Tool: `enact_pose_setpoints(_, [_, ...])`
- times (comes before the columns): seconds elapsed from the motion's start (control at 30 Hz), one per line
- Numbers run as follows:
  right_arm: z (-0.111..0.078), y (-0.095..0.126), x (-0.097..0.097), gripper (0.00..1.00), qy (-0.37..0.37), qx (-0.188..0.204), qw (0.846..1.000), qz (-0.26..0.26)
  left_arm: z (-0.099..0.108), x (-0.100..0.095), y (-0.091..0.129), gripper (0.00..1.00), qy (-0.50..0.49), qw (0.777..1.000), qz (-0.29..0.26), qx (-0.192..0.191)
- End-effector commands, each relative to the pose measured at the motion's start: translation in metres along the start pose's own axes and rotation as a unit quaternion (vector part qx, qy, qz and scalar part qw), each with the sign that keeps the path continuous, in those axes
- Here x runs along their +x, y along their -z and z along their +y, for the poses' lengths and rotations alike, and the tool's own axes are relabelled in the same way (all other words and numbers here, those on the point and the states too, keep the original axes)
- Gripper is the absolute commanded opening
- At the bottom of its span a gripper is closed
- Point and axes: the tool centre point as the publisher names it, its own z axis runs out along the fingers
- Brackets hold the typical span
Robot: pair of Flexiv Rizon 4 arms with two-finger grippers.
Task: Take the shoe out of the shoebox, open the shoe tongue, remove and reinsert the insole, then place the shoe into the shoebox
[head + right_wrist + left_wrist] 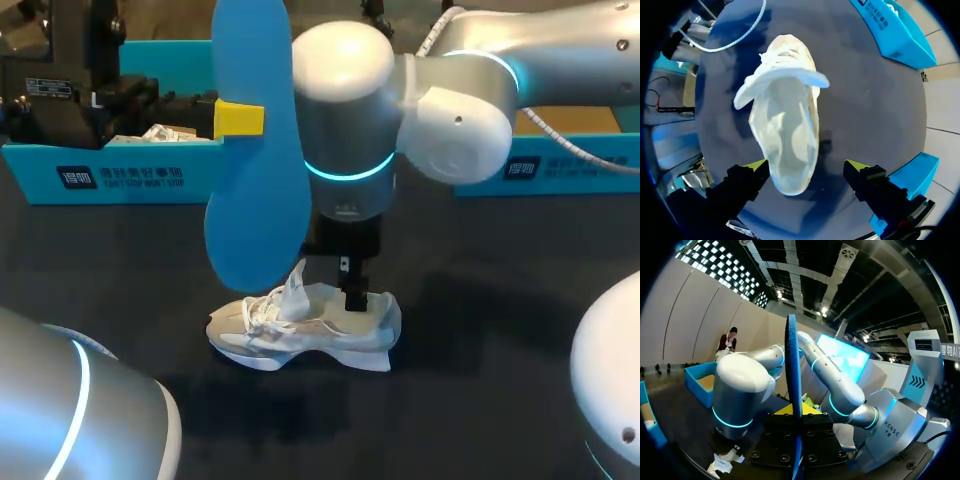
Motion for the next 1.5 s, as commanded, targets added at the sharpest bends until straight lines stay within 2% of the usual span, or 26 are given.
enact_pose_setpoints(0.03, [0.011, -0.013, -0.011, 1.00, 0.007, 0.001, 1.000, 0.008, -0.003, -0.003, -0.002, 0.00, 0.000, 1.000, 0.002, -0.002])
enact_pose_setpoints(0.2, [0.019, -0.029, -0.016, 1.00, 0.014, -0.001, 1.000, 0.021, -0.003, -0.003, -0.002, 0.00, 0.000, 1.000, 0.002, -0.002])
enact_pose_setpoints(0.4, [0.026, -0.040, -0.014, 1.00, 0.014, -0.013, 0.999, 0.030, -0.003, -0.003, -0.002, 0.00, 0.000, 1.000, 0.002, -0.002])
enact_pose_setpoints(0.83, [0.030, -0.065, -0.013, 0.98, 0.013, -0.028, 0.999, 0.035, -0.003, -0.003, -0.002, 0.00, 0.000, 1.000, 0.002, -0.002])
enact_pose_setpoints(0.87, [0.030, -0.068, -0.013, 0.89, 0.014, -0.031, 0.999, 0.036, -0.003, -0.003, -0.002, 0.00, 0.000, 1.000, 0.002, -0.002])
enact_pose_setpoints(0.9, [0.030, -0.070, -0.012, 0.55, 0.015, -0.035, 0.999, 0.037, -0.003, -0.003, -0.002, 0.00, 0.000, 1.000, 0.002, -0.002])
enact_pose_setpoints(0.97, [0.029, -0.072, -0.012, 0.00, 0.014, -0.034, 0.998, 0.041, -0.003, -0.003, -0.002, 0.00, 0.000, 1.000, 0.002, -0.002])
enact_pose_setpoints(1.5, [0.023, -0.067, -0.007, 0.00, 0.011, -0.021, 0.998, 0.054, -0.003, -0.003, -0.002, 0.00, 0.000, 1.000, 0.002, -0.002])
